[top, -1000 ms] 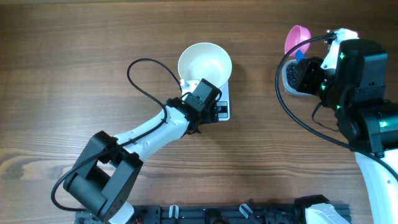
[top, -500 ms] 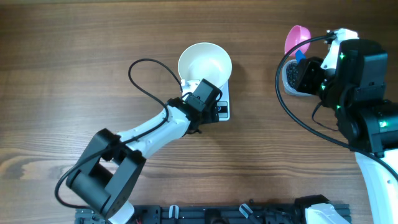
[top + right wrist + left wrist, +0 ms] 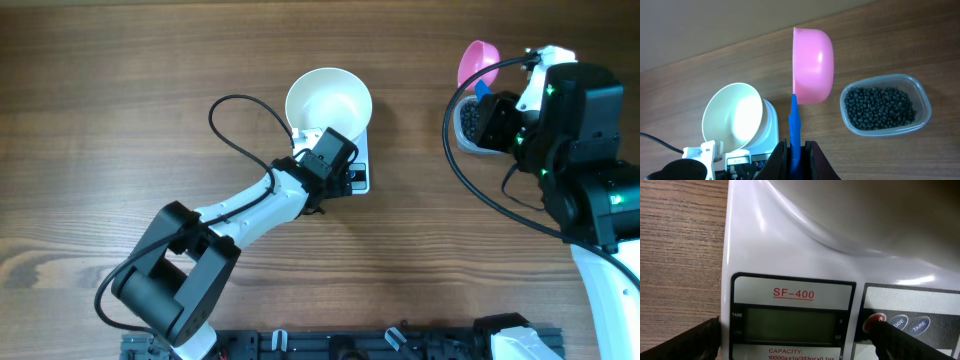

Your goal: Scoop item into bowl and weigh 150g on scale

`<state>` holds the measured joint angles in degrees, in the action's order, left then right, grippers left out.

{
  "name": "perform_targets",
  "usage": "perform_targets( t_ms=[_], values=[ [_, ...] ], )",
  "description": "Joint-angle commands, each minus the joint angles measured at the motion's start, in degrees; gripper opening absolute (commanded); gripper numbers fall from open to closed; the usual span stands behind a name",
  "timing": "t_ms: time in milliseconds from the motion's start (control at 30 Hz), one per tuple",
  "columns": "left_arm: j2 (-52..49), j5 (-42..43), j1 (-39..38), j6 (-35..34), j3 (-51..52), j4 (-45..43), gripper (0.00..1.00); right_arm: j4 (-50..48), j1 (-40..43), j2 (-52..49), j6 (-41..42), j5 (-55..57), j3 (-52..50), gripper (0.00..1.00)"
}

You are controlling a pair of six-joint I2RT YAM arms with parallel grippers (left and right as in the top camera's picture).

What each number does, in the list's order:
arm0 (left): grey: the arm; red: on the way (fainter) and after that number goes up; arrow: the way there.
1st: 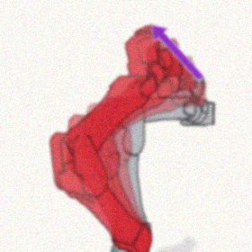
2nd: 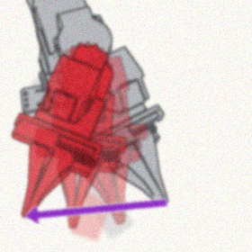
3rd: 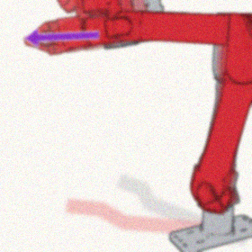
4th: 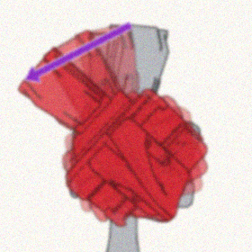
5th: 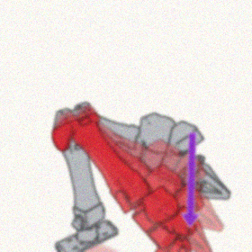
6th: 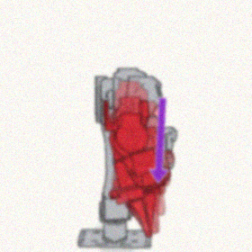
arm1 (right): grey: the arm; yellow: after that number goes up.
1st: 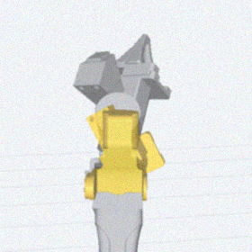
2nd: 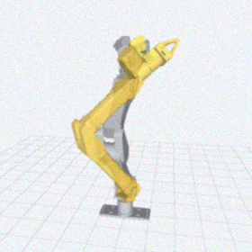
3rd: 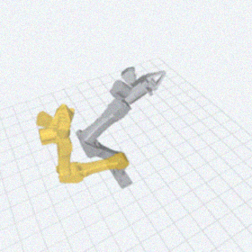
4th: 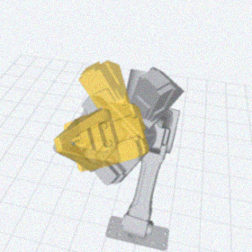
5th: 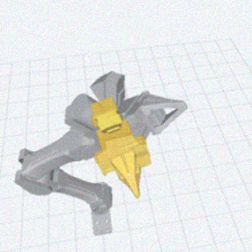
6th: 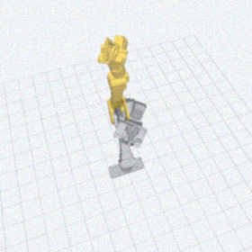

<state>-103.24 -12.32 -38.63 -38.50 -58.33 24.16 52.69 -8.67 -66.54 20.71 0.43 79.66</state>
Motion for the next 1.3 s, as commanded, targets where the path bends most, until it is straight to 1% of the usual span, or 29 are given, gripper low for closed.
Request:
perform_targets(
  t_ms=[0, 233, 433, 1267],
  values=[
    [-1.55, -1.31, 0.02, -0.76, 1.11, -0.24, 1.00, -0.39, 0.17, -0.44, 0.22, -0.46, 0.70, 0.04],
    [-1.55, -1.36, 0.02, -0.79, 1.11, -0.68, 1.00, -0.37, 0.17, -0.44, -0.20, -0.46, 0.70, 0.04],
    [-1.55, -3.87, 0.02, -0.76, 1.11, -0.68, 1.00, -0.33, 0.17, -0.44, -0.20, -0.48, 0.70, 0.04],
    [-1.60, -2.95, 0.00, -0.09, 1.11, 0.22, 1.00, -0.33, 0.17, -0.44, -0.20, -0.46, 0.70, 0.04]
  ],
)
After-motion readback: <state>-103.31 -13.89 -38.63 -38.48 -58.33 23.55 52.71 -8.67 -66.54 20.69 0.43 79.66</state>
